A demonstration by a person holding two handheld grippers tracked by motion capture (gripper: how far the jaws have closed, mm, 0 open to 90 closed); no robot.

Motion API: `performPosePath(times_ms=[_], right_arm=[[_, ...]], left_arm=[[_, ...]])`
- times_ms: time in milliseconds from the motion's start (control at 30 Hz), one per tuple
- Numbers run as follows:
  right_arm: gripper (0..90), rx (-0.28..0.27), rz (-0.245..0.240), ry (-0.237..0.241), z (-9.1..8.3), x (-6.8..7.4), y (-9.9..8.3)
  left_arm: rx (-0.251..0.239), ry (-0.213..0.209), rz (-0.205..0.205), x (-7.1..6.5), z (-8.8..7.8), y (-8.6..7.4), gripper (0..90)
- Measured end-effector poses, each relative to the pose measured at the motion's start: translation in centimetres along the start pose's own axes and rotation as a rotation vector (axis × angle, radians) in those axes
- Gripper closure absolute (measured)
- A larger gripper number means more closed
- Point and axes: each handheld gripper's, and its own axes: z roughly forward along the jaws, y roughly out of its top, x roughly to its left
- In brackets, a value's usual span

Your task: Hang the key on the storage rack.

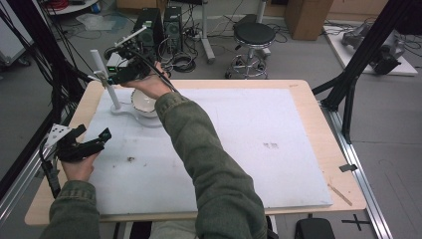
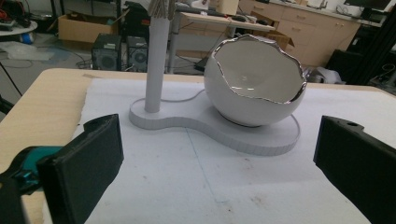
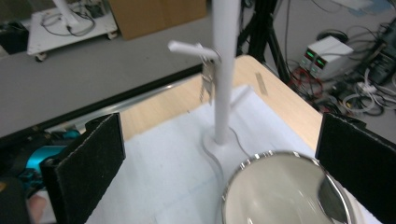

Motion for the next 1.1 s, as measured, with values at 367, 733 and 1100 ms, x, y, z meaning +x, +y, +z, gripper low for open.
performPosePath(times_ms=[367,733,1100], right_arm=[[0.5,0.026,0.021,-0.023,-2.5,-1.0,-2.8],[0.6,0.022,0.012,-0.032,-3.8,-0.8,-4.2],[0.6,0.037,0.039,-0.077,-5.2,-1.6,-6.9]], left_arm=[[0.006,-0.009,0.002,-0.1,0.2,0.0,1.9],[0.008,-0.011,0.005,-0.1,0.2,0.0,1.9],[0.01,-0.012,0.003,-0.1,0.2,0.0,1.9]])
